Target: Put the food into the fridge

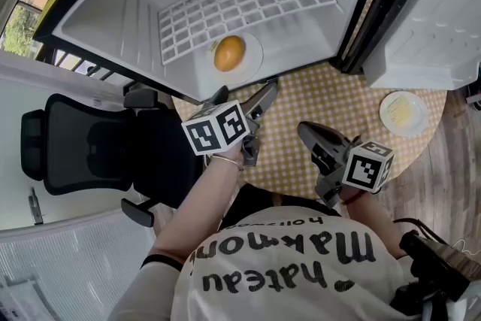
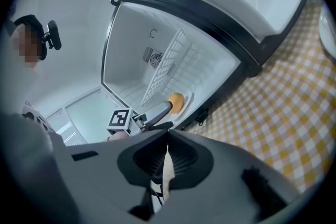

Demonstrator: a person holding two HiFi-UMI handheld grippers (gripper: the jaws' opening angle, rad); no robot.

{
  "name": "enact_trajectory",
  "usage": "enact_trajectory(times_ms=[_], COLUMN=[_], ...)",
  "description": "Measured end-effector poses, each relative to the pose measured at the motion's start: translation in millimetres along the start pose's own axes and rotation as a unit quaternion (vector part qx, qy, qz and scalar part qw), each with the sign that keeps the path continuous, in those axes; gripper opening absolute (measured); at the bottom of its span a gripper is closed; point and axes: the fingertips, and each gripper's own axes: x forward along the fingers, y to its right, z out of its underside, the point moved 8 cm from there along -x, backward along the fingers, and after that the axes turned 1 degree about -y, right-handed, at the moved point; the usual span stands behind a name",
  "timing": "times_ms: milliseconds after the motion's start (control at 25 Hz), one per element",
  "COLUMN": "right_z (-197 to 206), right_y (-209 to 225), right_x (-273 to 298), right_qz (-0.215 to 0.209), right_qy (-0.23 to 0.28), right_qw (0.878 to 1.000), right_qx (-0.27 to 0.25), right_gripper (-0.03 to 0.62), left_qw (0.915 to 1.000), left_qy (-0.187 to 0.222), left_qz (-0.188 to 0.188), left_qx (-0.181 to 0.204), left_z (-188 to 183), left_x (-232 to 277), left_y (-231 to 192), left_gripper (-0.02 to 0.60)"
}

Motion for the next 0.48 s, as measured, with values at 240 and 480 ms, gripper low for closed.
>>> enact_trajectory(times_ms=[240,480], right_z=[-3.8,-33.3], right_y=[-10.3,-43.9], right_x=[-2.3,-8.1], right_qz=[0.008,0.027], right_qy=[0.011,0.049], right_qw=[1.0,0.993], right_qx=[-0.021,-0.106], right_gripper=[0.015,0.015], left_qw=[0.9992,0.9885], left_qy=[0.019,0.096], left_qz=[0.024,0.112], left_qx=[-0.026,-0.033], left_z=[4.1,-2.0], left_x=[-14.0,-51.5], left_y=[3.5,21.1], left_gripper=[0.586,0.519])
